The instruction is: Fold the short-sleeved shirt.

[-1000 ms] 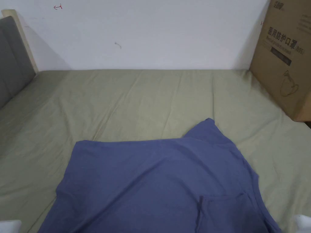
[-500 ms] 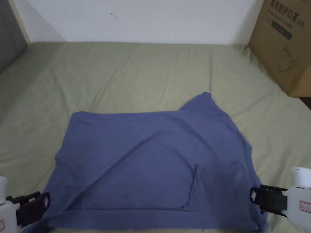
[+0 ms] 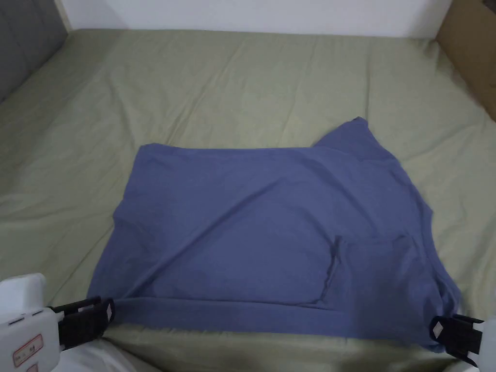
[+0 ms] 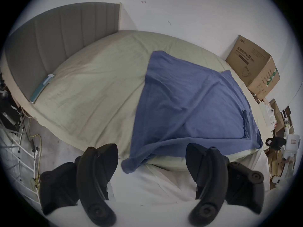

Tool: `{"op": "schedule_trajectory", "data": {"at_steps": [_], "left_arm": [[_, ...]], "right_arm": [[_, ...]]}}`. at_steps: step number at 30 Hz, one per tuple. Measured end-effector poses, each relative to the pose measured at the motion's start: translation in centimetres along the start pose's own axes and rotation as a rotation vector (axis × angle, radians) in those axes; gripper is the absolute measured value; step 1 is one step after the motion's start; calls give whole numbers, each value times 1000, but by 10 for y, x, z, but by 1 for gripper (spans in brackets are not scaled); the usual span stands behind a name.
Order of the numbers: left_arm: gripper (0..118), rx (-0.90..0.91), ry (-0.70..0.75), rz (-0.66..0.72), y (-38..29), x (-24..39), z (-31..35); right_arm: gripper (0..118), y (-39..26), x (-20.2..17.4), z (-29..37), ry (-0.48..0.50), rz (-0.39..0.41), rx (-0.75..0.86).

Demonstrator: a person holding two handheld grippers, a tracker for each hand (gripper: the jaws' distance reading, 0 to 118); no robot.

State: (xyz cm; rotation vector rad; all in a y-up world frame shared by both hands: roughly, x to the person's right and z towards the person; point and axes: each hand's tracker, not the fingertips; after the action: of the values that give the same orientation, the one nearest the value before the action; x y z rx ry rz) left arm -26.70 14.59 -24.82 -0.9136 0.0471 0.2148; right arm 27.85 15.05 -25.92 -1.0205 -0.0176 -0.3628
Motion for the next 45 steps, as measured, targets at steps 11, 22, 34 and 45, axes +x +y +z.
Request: {"op": "schedule_trajectory", "data": {"at_steps": [11, 22, 34, 45], "left_arm": [[5, -136, -25, 34, 1, -19, -37], [5, -124, 18, -15, 6, -17, -30], [5, -56, 15, -59, 53, -9, -13], [6, -21, 37, -152, 164, 8, -108]], "right_arm": [[67, 4, 12, -22, -7, 88, -66], [6, 17, 12, -64, -76, 128, -175], [6, 76, 4, -19, 18, 27, -47], [6, 193, -20, -108, -39, -6, -61]]}}
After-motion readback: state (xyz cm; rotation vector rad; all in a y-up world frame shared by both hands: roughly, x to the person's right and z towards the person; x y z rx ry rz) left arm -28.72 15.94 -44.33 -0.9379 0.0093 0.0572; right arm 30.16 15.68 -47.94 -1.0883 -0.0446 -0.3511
